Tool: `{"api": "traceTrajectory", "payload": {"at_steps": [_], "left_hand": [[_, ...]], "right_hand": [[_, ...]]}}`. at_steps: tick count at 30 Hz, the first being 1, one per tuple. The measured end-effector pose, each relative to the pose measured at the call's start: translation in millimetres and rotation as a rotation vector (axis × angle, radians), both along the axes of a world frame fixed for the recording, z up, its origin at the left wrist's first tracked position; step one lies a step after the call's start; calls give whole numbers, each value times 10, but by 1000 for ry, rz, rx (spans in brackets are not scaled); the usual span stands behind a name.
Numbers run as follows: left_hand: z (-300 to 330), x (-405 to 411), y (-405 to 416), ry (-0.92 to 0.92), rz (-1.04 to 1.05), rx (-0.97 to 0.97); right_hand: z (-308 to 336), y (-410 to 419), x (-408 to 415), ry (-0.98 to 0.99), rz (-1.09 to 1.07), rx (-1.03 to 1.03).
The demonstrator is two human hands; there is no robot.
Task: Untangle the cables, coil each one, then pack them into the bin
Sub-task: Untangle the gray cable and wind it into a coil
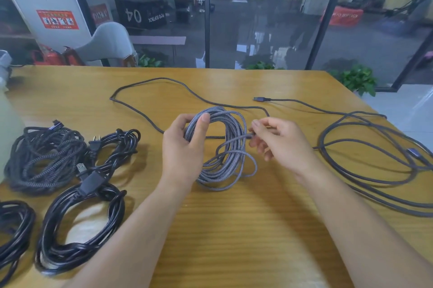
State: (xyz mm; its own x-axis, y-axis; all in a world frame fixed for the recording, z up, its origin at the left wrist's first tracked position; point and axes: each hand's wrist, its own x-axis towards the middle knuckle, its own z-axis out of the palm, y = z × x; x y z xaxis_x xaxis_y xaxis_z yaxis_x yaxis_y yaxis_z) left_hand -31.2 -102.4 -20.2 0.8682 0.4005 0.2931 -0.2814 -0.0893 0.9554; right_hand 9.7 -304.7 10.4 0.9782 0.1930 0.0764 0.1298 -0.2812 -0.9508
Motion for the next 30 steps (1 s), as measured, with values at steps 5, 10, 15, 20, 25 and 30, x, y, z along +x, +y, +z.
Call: {"api": "traceTrajectory", "payload": {"at_steps": [5, 10, 15, 20, 25, 30], "left_hand": [[-5, 4, -9, 26, -9, -3], [36, -20, -34, 42, -51, -58], [78, -55, -65, 28, -105, -70], [80, -66, -63, 11, -100, -41], [101, -73, -75, 7, -62, 41], [103, -75, -99, -2, -26, 160]], "right_hand": [[-45, 91, -25, 21, 18, 142], [16, 21, 50, -124, -279, 392], [-29, -16, 72, -5, -270, 271], [-83, 140, -6, 138, -54, 174], [0, 152, -83, 294, 156, 227], [4, 166, -112, 328, 232, 227]]}}
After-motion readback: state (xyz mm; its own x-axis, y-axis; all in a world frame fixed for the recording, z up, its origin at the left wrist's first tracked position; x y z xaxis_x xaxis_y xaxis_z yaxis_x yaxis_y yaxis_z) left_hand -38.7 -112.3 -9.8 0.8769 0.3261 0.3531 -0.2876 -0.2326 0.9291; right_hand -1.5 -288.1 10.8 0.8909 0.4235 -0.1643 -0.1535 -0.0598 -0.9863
